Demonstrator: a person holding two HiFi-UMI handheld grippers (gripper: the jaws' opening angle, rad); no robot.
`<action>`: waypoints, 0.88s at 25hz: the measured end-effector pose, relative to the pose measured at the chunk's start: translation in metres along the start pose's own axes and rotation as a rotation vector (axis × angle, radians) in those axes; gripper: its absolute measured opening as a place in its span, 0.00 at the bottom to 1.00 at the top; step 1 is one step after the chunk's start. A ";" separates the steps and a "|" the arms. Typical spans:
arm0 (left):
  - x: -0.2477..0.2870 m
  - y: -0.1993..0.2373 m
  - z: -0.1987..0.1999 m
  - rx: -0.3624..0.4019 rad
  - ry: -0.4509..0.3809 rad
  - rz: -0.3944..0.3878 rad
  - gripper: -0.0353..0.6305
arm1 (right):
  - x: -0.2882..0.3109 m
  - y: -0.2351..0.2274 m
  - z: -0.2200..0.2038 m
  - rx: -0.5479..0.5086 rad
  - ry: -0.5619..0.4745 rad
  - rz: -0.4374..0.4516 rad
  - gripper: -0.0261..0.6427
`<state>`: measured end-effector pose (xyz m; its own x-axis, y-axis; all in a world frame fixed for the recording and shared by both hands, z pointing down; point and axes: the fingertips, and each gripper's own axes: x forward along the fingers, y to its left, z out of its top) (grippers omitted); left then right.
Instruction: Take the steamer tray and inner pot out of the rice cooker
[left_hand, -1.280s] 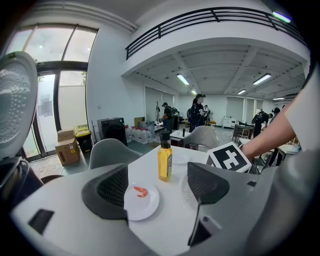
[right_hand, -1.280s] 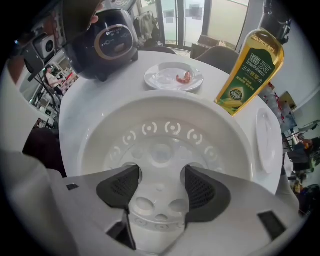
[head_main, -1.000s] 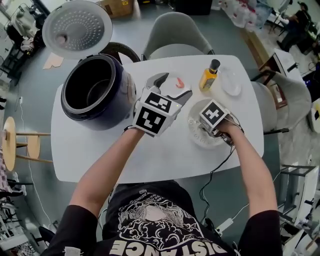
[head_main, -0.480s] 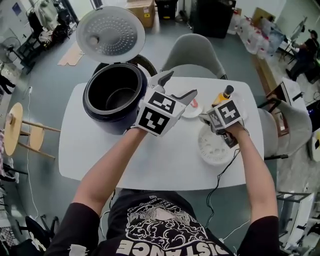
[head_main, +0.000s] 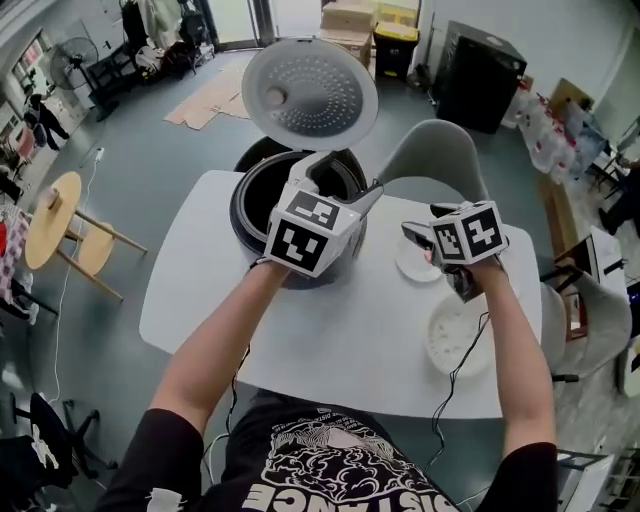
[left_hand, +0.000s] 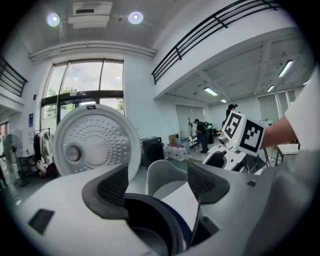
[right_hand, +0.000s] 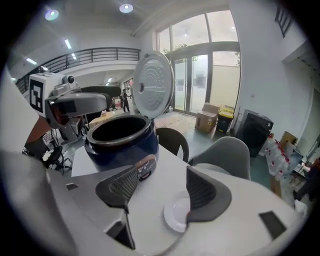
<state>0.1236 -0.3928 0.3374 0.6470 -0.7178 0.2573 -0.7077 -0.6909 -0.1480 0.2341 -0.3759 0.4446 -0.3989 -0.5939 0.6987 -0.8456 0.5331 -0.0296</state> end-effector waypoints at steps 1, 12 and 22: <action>-0.006 0.015 0.000 -0.005 0.000 0.020 0.60 | 0.004 0.007 0.013 -0.005 -0.014 0.011 0.52; -0.079 0.143 -0.040 -0.106 0.013 0.146 0.60 | 0.049 0.087 0.098 0.083 -0.109 0.172 0.52; -0.108 0.202 -0.102 -0.377 0.070 0.023 0.60 | 0.080 0.129 0.103 0.222 -0.092 0.243 0.51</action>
<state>-0.1181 -0.4456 0.3770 0.6177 -0.7162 0.3248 -0.7852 -0.5848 0.2038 0.0564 -0.4169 0.4229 -0.6202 -0.5227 0.5850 -0.7742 0.5279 -0.3491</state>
